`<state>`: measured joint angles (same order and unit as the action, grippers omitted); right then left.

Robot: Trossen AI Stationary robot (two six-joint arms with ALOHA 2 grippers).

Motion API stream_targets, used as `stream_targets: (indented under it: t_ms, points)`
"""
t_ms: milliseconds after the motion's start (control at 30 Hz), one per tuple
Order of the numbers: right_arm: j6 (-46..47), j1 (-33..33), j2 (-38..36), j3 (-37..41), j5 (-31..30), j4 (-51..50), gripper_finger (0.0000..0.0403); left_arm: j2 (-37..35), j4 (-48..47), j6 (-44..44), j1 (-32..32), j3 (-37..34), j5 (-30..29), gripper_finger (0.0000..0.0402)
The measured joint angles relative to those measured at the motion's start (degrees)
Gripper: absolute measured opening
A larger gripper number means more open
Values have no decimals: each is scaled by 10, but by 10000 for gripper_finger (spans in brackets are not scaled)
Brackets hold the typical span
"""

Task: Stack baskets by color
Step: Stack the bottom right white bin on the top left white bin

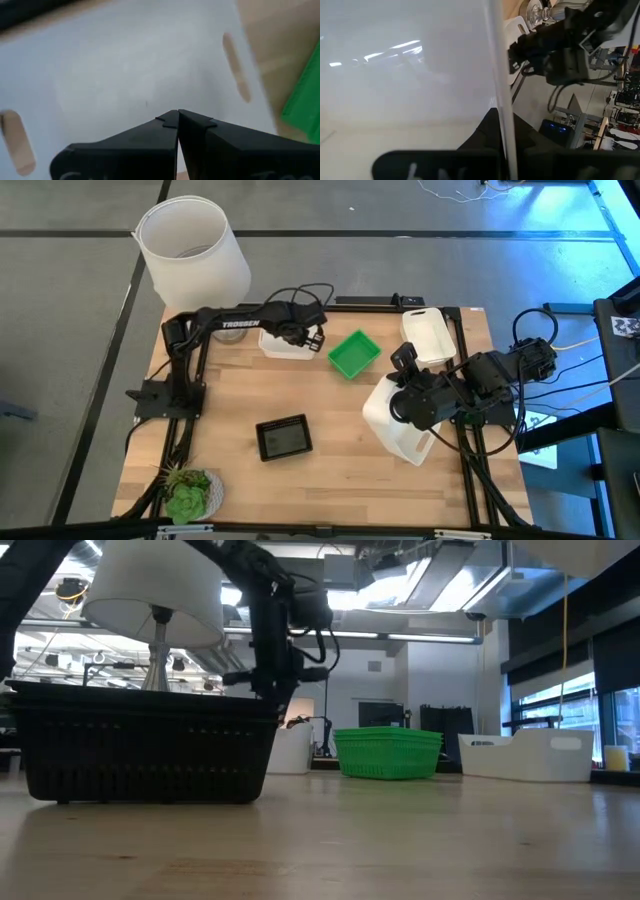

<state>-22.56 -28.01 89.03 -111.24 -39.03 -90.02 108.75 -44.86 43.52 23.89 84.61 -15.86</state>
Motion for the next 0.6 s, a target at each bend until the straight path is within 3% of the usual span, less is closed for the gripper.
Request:
stream_targets:
  t_ms: [367,600]
  points:
    - [0,0,0,0,0,0,0,0,46,27,-3,-86,32,0]
    - [0,0,0,0,0,0,0,0,50,53,-25,-100,59,0]
